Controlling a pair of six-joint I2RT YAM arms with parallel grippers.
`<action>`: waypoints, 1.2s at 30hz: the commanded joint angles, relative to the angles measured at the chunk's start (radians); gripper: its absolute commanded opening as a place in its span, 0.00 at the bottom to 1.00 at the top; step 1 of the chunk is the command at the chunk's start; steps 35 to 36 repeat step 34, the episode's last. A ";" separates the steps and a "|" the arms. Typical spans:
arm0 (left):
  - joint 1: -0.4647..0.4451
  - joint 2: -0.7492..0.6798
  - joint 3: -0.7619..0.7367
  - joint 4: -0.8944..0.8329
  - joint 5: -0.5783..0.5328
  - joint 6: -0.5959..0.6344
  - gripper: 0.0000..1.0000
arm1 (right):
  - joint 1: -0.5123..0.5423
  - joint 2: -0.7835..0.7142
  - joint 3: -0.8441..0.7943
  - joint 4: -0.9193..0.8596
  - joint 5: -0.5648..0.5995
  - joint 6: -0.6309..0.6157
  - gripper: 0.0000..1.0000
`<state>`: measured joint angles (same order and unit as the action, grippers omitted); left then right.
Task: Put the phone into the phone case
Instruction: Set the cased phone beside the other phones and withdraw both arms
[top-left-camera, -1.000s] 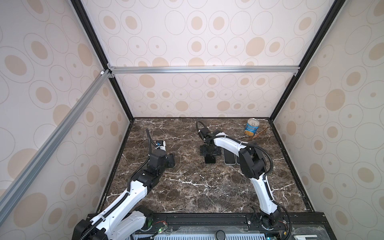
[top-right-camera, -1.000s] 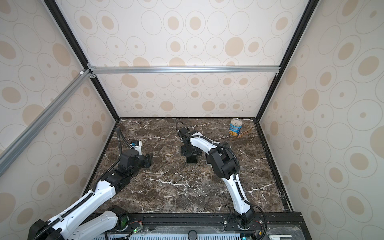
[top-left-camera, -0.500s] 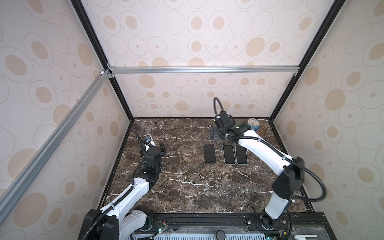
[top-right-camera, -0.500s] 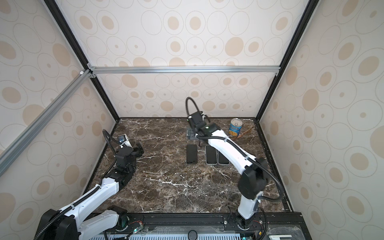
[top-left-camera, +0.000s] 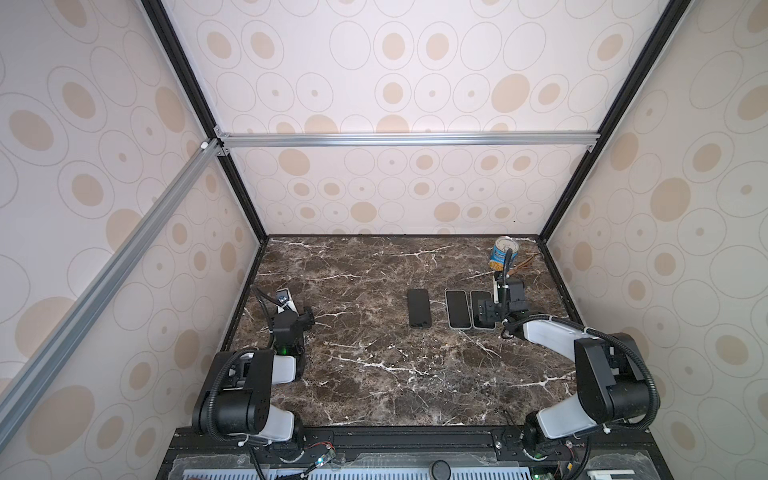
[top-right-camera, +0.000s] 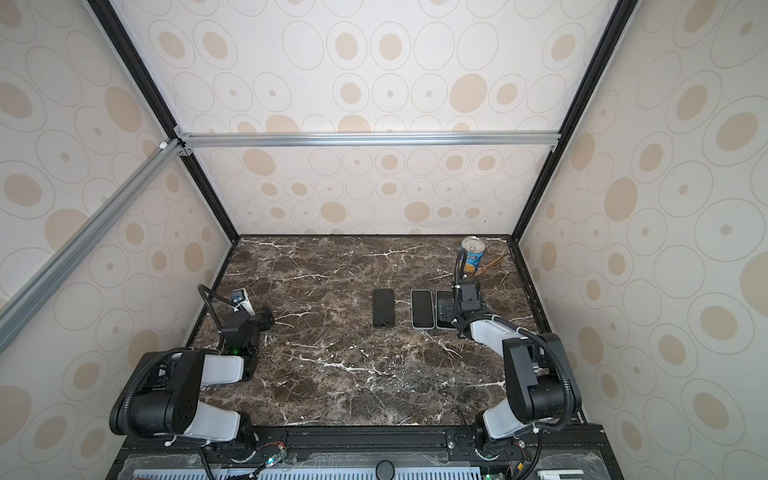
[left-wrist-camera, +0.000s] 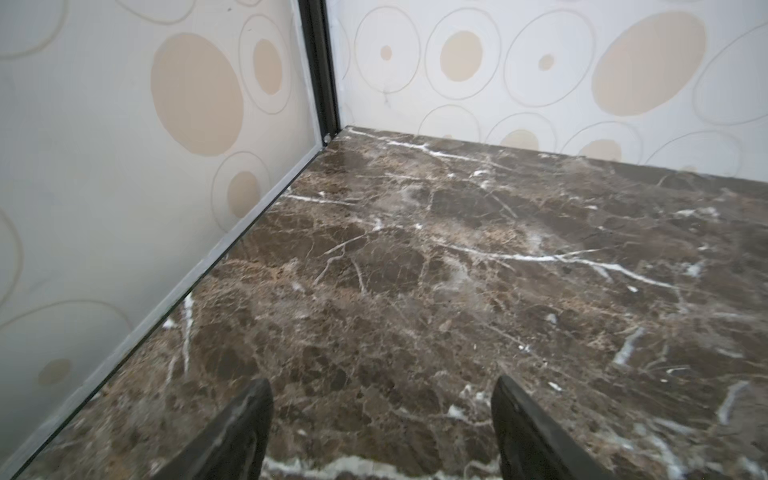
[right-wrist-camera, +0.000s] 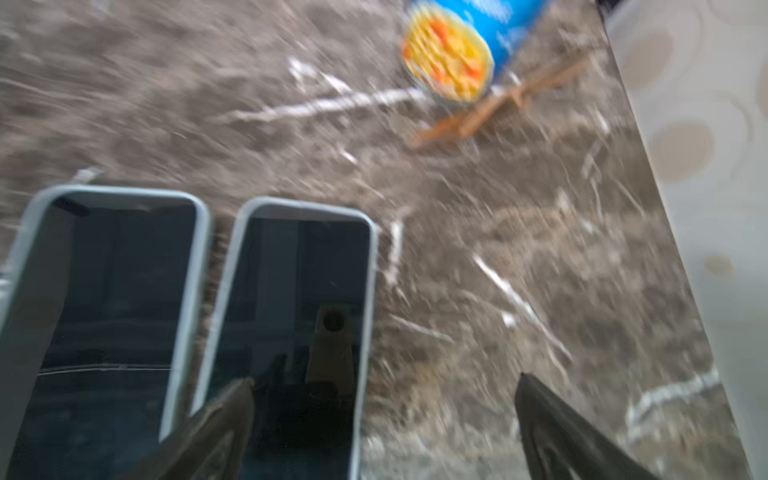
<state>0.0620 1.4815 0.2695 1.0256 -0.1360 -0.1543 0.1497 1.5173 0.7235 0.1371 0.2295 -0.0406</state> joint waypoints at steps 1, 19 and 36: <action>0.026 0.022 0.024 0.140 0.185 0.032 0.83 | -0.013 -0.017 0.027 0.113 -0.131 -0.103 0.99; -0.056 0.092 -0.071 0.371 0.046 0.091 0.99 | -0.141 0.051 -0.318 0.745 -0.278 0.025 1.00; -0.080 0.097 -0.059 0.358 -0.002 0.114 0.99 | -0.139 0.020 -0.298 0.648 -0.271 0.021 1.00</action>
